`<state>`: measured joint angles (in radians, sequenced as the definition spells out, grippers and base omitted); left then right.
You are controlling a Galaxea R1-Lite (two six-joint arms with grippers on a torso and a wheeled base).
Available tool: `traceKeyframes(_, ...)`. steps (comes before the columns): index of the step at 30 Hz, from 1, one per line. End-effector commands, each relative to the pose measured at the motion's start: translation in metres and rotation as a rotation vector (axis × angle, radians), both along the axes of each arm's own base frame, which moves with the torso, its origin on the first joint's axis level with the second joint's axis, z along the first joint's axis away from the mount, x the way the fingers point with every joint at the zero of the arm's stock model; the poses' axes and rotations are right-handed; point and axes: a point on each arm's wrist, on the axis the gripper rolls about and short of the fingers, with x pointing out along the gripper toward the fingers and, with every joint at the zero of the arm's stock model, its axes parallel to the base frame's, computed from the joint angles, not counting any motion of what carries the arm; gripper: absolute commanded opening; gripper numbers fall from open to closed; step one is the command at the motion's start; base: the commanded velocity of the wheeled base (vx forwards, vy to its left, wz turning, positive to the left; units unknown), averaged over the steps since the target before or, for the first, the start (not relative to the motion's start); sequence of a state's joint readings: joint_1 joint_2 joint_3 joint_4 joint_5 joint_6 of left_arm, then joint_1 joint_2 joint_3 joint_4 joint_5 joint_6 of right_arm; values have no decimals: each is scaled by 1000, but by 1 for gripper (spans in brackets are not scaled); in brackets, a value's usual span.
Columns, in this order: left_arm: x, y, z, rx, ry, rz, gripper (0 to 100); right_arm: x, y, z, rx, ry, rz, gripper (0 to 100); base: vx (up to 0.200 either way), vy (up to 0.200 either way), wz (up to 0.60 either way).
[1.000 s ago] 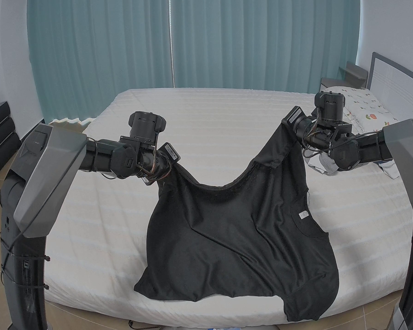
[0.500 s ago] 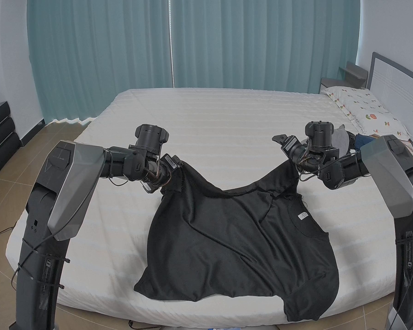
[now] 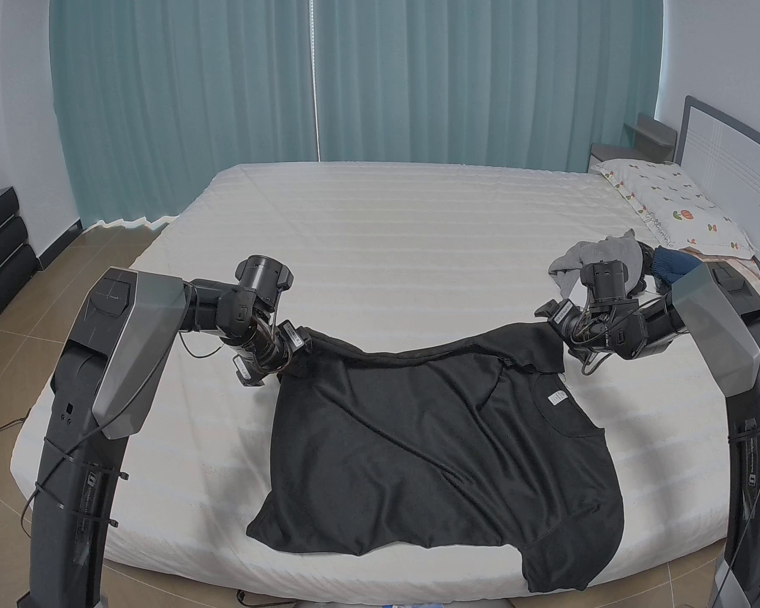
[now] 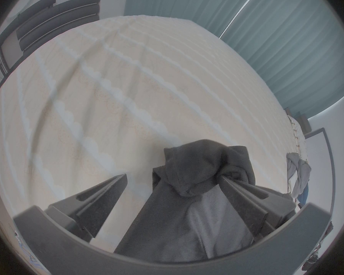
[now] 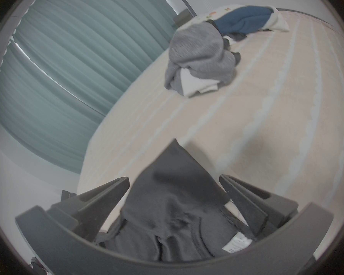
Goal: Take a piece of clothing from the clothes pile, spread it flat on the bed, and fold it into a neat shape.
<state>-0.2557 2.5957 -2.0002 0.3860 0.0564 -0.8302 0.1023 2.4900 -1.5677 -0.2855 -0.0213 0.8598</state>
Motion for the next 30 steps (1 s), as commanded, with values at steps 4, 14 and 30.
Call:
traceKeyframes(4, -1, -1, 7, -30, -4, -18, 100, -8, -23, 2, 45, 37, 0, 100, 0, 0, 0)
traceKeyframes(14, -6, 10, 25, -89, 31, -47, 100, -36, -38, 3, 109, 95, 57, 100, 0, 0, 0)
traceKeyframes(30, -14, 46, 68, -356, 69, -55, 100, -59, -29, 21, 229, -17, 73, 100, 0, 0, 0)
